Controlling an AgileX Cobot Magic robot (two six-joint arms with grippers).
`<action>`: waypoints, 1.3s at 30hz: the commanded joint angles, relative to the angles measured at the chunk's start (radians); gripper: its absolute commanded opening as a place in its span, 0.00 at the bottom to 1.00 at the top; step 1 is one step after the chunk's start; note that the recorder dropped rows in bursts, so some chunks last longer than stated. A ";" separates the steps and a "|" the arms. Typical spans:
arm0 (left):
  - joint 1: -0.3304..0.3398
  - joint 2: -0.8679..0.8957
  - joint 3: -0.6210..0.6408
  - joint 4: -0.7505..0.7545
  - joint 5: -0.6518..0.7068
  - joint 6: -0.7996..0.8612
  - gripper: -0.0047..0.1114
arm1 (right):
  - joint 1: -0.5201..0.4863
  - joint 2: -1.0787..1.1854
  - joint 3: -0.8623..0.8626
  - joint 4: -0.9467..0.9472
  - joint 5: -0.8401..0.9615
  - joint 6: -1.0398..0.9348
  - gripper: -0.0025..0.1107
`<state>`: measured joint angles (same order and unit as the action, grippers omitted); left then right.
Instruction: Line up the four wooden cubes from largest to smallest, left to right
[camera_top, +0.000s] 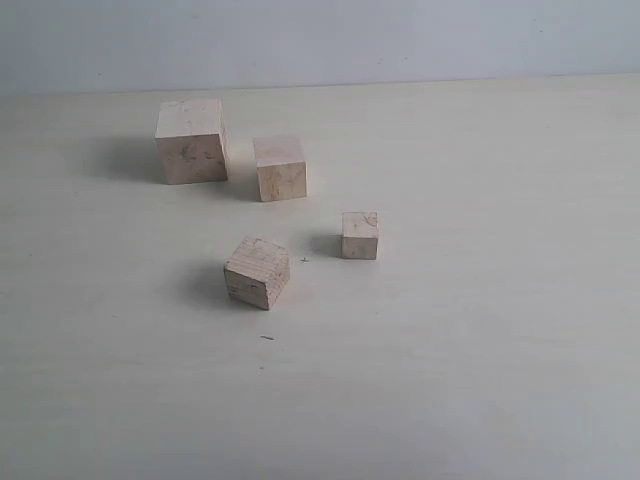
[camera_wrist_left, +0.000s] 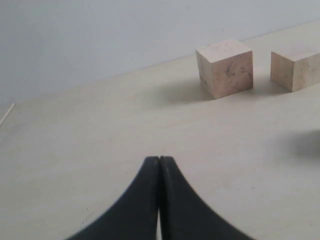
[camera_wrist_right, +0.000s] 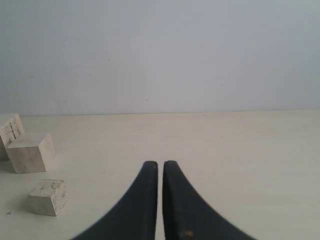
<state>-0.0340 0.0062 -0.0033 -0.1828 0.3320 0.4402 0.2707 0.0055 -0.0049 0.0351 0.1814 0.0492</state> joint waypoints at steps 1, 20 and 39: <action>0.003 -0.006 0.003 -0.012 -0.005 0.002 0.04 | -0.006 -0.005 0.005 0.000 -0.002 0.003 0.06; 0.003 -0.006 0.003 -0.012 -0.005 0.002 0.04 | -0.006 -0.005 0.005 0.123 -0.076 0.006 0.06; 0.003 -0.006 0.003 -0.012 -0.005 0.002 0.04 | -0.003 0.707 -0.677 0.209 -0.001 -0.007 0.02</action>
<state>-0.0340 0.0062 -0.0033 -0.1851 0.3320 0.4402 0.2707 0.4943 -0.5482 0.2637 0.0147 0.0491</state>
